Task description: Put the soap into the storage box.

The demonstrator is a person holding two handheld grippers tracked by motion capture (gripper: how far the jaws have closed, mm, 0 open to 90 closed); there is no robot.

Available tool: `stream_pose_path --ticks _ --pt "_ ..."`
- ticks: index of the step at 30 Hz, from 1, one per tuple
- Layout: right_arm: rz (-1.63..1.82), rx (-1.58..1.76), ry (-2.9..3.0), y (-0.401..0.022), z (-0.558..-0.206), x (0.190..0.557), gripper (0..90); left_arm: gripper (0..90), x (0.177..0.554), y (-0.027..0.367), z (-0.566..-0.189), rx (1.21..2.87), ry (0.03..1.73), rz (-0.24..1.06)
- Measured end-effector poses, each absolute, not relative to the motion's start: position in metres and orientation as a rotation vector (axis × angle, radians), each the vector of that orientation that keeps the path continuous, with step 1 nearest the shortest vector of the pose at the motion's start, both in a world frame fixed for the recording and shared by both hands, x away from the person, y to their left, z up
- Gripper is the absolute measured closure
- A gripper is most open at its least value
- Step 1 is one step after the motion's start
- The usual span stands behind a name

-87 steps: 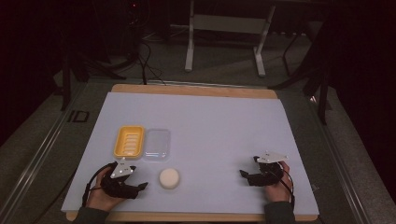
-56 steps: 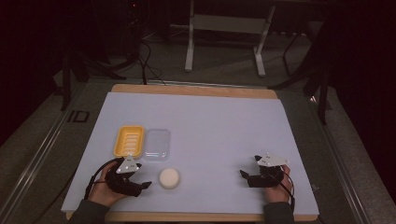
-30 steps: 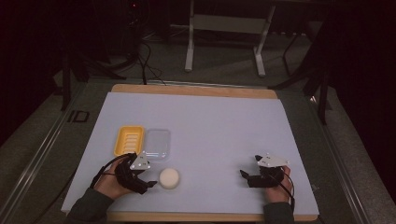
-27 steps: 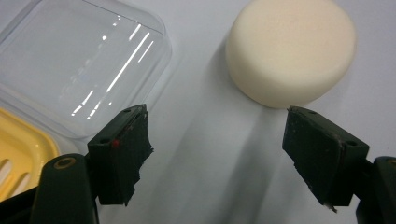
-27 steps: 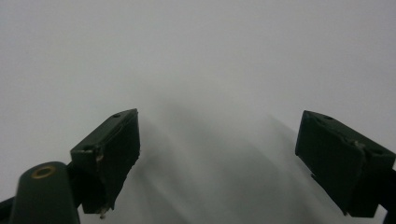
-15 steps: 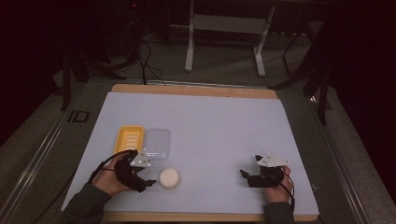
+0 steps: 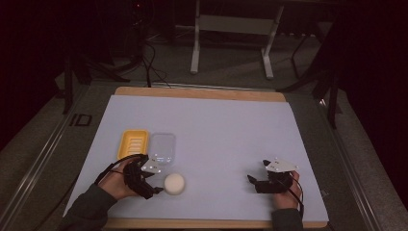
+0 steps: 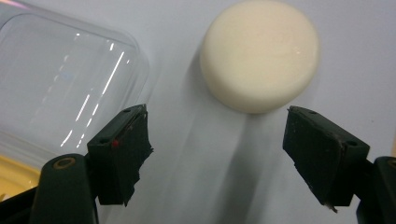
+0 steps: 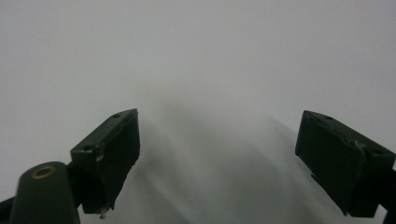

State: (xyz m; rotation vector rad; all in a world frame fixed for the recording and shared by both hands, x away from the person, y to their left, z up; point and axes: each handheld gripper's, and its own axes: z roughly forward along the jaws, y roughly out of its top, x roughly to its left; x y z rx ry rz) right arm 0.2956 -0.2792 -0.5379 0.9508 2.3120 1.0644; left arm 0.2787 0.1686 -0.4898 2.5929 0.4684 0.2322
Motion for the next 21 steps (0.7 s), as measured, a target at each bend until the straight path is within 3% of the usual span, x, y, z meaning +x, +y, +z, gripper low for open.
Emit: stream_pose_path --ticks 12,21 --pt "1.063 0.944 2.314 -0.279 -0.538 0.296 13.8 15.4 0.281 0.159 -0.488 2.673 0.433 0.203" --pt "1.064 0.942 2.315 -0.279 -0.538 0.295 13.8 14.8 0.282 0.15 -0.488 2.717 0.394 0.163"
